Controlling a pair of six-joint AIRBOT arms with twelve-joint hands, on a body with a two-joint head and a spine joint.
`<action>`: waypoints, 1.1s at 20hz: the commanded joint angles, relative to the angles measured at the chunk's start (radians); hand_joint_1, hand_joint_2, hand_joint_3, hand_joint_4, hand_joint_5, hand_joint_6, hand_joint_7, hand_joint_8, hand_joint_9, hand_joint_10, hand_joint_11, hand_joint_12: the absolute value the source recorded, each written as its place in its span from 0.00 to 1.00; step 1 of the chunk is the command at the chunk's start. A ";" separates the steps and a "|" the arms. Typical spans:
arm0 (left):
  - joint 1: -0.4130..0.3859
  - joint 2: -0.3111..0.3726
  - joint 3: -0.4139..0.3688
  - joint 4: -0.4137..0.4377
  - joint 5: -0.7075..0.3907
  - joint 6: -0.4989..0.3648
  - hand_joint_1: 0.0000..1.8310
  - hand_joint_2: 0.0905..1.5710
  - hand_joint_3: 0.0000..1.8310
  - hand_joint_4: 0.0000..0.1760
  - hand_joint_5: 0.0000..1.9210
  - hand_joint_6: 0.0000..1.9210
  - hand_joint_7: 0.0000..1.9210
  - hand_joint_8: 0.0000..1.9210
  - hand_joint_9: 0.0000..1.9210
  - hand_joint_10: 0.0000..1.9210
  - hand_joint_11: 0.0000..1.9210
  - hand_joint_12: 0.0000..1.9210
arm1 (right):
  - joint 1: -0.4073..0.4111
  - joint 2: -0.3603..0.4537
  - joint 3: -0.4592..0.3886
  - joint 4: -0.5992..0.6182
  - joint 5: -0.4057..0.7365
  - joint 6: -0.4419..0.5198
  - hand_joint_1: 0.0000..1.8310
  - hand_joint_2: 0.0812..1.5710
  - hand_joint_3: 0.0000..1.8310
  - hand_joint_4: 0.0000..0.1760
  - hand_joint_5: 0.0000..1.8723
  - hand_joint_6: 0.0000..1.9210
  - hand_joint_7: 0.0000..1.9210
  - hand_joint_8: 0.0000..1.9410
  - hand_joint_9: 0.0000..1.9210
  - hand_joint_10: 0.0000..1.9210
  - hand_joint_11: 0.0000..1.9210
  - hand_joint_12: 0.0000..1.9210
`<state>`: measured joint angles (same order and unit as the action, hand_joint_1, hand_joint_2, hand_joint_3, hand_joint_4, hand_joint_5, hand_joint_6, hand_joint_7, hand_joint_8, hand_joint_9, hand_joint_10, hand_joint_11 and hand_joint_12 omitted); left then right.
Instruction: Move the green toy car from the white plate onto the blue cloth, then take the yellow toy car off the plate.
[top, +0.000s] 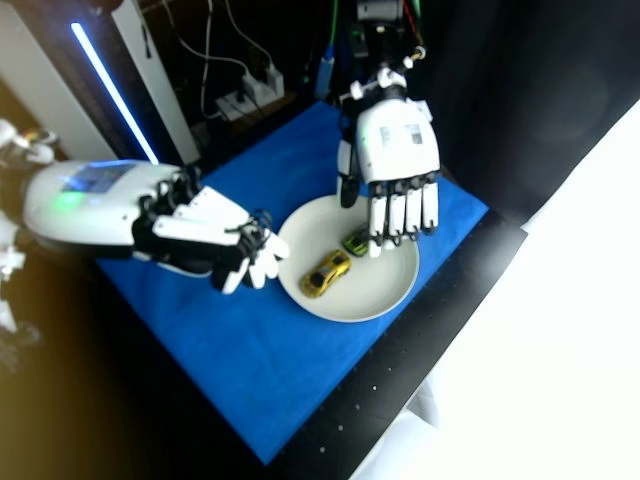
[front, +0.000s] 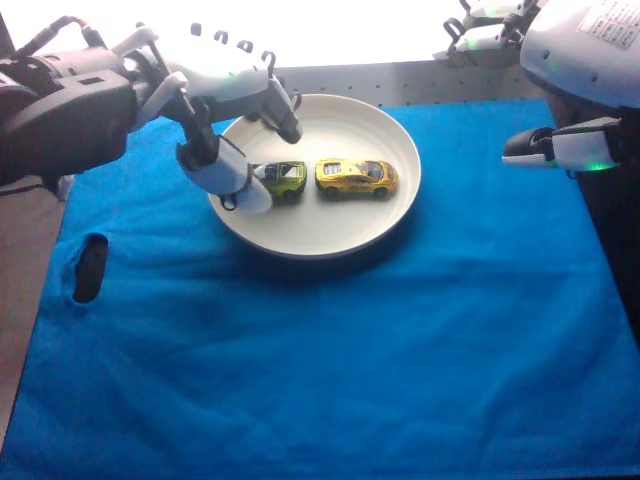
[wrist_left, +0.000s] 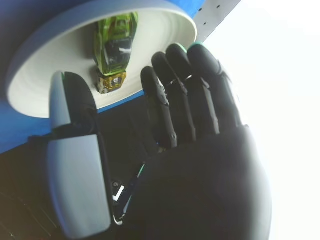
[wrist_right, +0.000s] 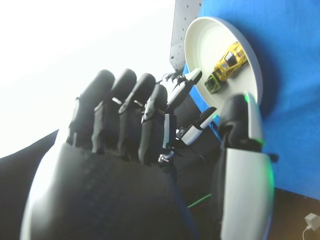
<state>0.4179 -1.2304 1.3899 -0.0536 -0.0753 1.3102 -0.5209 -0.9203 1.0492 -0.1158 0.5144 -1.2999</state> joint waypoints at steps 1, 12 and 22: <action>-0.003 -0.004 0.006 -0.005 -0.102 0.002 0.50 0.61 0.00 0.00 0.34 0.00 0.26 0.04 0.15 0.29 0.00 0.75 | 0.011 0.000 0.000 0.008 0.117 -0.006 0.52 0.60 0.00 0.00 0.31 0.00 0.25 0.29 0.18 0.60 0.09 0.96; 0.027 -0.041 0.058 -0.041 -0.084 0.002 0.51 0.59 0.00 0.00 0.36 0.00 0.34 0.01 0.22 0.25 0.00 0.77 | 0.011 0.000 -0.005 0.008 0.117 -0.006 0.57 0.58 0.00 0.00 0.34 0.01 0.33 0.10 0.17 0.55 0.06 0.94; 0.041 -0.069 0.088 -0.048 -0.071 0.002 0.57 0.59 0.00 0.00 0.44 0.02 0.28 0.43 0.20 0.66 0.14 0.91 | 0.011 0.000 -0.013 0.008 0.118 -0.006 0.54 0.60 0.00 0.00 0.35 0.02 0.35 0.10 0.14 0.52 0.02 0.94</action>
<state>0.4580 -1.2934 1.4731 -0.1051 -0.0746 1.3094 -0.5209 -0.9211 1.0393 -0.1135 0.5144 -1.2999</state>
